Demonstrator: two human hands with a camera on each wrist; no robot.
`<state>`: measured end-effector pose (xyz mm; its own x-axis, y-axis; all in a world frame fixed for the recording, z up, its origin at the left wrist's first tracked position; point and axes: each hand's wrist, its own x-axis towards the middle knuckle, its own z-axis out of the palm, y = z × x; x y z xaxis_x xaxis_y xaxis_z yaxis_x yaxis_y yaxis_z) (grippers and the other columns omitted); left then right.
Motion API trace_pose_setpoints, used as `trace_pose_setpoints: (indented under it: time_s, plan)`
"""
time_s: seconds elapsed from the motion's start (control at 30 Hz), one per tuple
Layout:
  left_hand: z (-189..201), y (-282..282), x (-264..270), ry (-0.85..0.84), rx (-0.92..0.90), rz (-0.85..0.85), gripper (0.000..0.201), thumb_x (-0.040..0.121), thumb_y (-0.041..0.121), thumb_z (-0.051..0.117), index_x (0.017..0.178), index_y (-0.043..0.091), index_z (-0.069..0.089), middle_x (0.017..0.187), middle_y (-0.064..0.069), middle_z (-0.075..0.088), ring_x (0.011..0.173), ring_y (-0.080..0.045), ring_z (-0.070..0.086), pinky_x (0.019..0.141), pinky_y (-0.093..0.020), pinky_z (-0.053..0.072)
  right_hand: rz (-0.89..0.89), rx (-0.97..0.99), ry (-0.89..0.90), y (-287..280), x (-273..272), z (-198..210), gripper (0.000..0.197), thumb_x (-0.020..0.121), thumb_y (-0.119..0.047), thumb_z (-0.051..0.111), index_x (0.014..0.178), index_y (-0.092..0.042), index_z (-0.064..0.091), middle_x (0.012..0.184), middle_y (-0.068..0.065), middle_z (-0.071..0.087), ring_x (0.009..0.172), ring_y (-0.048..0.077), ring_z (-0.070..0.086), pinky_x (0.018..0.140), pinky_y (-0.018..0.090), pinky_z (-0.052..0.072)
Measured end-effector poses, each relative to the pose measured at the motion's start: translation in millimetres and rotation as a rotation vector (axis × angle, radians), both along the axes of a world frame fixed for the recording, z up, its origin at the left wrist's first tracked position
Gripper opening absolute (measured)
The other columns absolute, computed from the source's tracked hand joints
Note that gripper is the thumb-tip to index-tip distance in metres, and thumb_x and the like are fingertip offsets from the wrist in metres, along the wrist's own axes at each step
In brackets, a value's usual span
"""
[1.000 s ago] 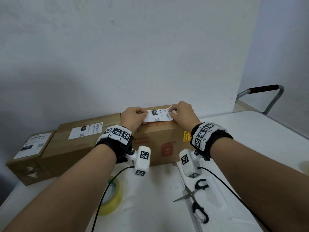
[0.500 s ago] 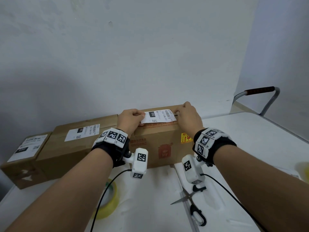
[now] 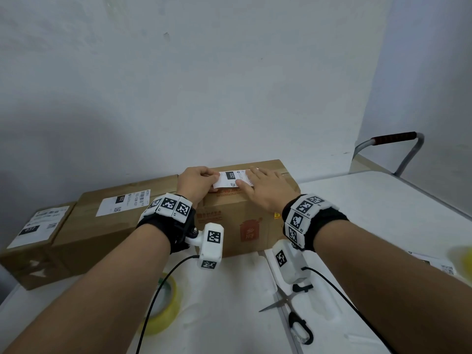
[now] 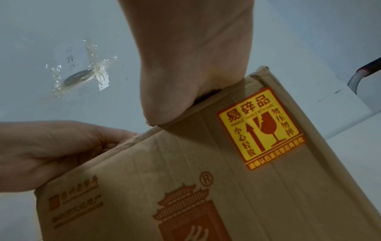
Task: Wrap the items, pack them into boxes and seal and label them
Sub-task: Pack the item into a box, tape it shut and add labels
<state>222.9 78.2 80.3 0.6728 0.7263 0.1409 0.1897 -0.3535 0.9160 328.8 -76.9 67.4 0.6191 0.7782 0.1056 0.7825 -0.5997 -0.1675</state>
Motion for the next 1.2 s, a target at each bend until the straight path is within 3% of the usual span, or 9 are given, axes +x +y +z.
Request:
trace_pose_setpoints:
  time_s: [0.23, 0.4, 0.53, 0.73, 0.8, 0.9, 1.03, 1.1, 1.2]
  plan:
    - [-1, 3, 1, 0.005, -0.036, 0.003, 0.009, 0.089, 0.016, 0.069, 0.095, 0.013, 0.075, 0.098, -0.002, 0.073, 0.065, -0.010, 0.068, 0.056, -0.011, 0.050, -0.052, -0.089, 0.062, 14, -10, 5, 0.067, 0.098, -0.060, 0.009, 0.156, -0.025, 0.010, 0.164, -0.004, 0.004, 0.149, 0.024, 0.002, 0.119, 0.050, 0.001]
    - [-1, 2, 0, 0.002, -0.060, -0.016, 0.008, 0.089, 0.015, 0.068, 0.092, 0.015, 0.075, 0.099, -0.004, 0.073, 0.071, -0.015, 0.069, 0.072, -0.021, 0.056, -0.047, -0.141, 0.111, 19, -19, 8, 0.066, 0.097, -0.062, 0.006, 0.156, -0.032, 0.003, 0.163, -0.011, -0.005, 0.148, 0.033, -0.011, 0.114, 0.061, -0.007]
    - [0, 2, -3, -0.007, -0.062, -0.021, 0.011, 0.091, 0.012, 0.065, 0.095, 0.014, 0.075, 0.096, -0.005, 0.074, 0.068, -0.011, 0.069, 0.060, -0.017, 0.052, -0.042, -0.167, 0.130, 21, -28, 12, 0.077, 0.089, -0.075, 0.004, 0.155, -0.034, 0.000, 0.162, -0.017, -0.006, 0.147, 0.039, -0.014, 0.111, 0.068, -0.008]
    - [0, 2, -4, 0.016, 0.001, -0.020, 0.013, 0.090, 0.021, 0.063, 0.093, 0.021, 0.076, 0.096, 0.001, 0.074, 0.091, -0.019, 0.070, 0.090, -0.036, 0.056, -0.046, -0.140, 0.130, 21, -30, 13, 0.079, 0.088, -0.077, 0.008, 0.155, -0.036, 0.003, 0.162, -0.016, -0.003, 0.146, 0.041, -0.012, 0.110, 0.070, -0.007]
    - [0, 3, -4, 0.024, 0.011, -0.020, 0.014, 0.091, 0.020, 0.061, 0.095, 0.021, 0.075, 0.097, 0.001, 0.073, 0.089, -0.017, 0.070, 0.087, -0.032, 0.056, -0.047, -0.129, 0.141, 22, -31, 14, 0.075, 0.089, -0.076, 0.008, 0.154, -0.039, 0.006, 0.162, -0.016, 0.000, 0.146, 0.042, -0.010, 0.109, 0.071, -0.005]
    - [1, 3, -5, 0.020, -0.010, -0.031, 0.015, 0.094, 0.013, 0.059, 0.099, 0.015, 0.073, 0.099, -0.002, 0.073, 0.072, -0.010, 0.069, 0.065, -0.015, 0.053, -0.072, -0.103, 0.181, 28, -32, 23, 0.058, 0.097, -0.062, 0.008, 0.150, -0.044, 0.020, 0.161, -0.012, 0.011, 0.144, 0.045, 0.001, 0.108, 0.071, 0.002]
    - [3, 2, -5, 0.023, -0.022, -0.022, 0.015, 0.093, 0.011, 0.060, 0.093, 0.018, 0.073, 0.095, -0.003, 0.072, 0.068, -0.009, 0.067, 0.069, -0.018, 0.054, -0.062, -0.039, 0.132, 43, -35, 30, 0.045, 0.097, -0.030, 0.031, 0.138, -0.028, 0.049, 0.146, -0.001, 0.037, 0.136, 0.036, 0.025, 0.110, 0.054, 0.020]
    - [3, 3, -5, 0.025, -0.036, -0.028, 0.017, 0.092, 0.010, 0.059, 0.087, 0.021, 0.071, 0.094, -0.002, 0.072, 0.070, -0.011, 0.069, 0.076, -0.023, 0.056, -0.031, 0.099, 0.190, 48, -34, 24, 0.044, 0.094, -0.019, 0.040, 0.136, -0.019, 0.053, 0.145, 0.004, 0.040, 0.136, 0.028, 0.027, 0.111, 0.042, 0.025]
    - [3, 4, -6, 0.027, -0.048, -0.025, 0.016, 0.092, 0.009, 0.058, 0.091, 0.018, 0.072, 0.093, 0.000, 0.072, 0.068, -0.009, 0.069, 0.072, -0.021, 0.056, -0.029, 0.228, 0.293, 48, -28, 19, 0.047, 0.092, -0.010, 0.043, 0.136, -0.022, 0.055, 0.147, 0.000, 0.040, 0.137, 0.025, 0.026, 0.111, 0.037, 0.026]
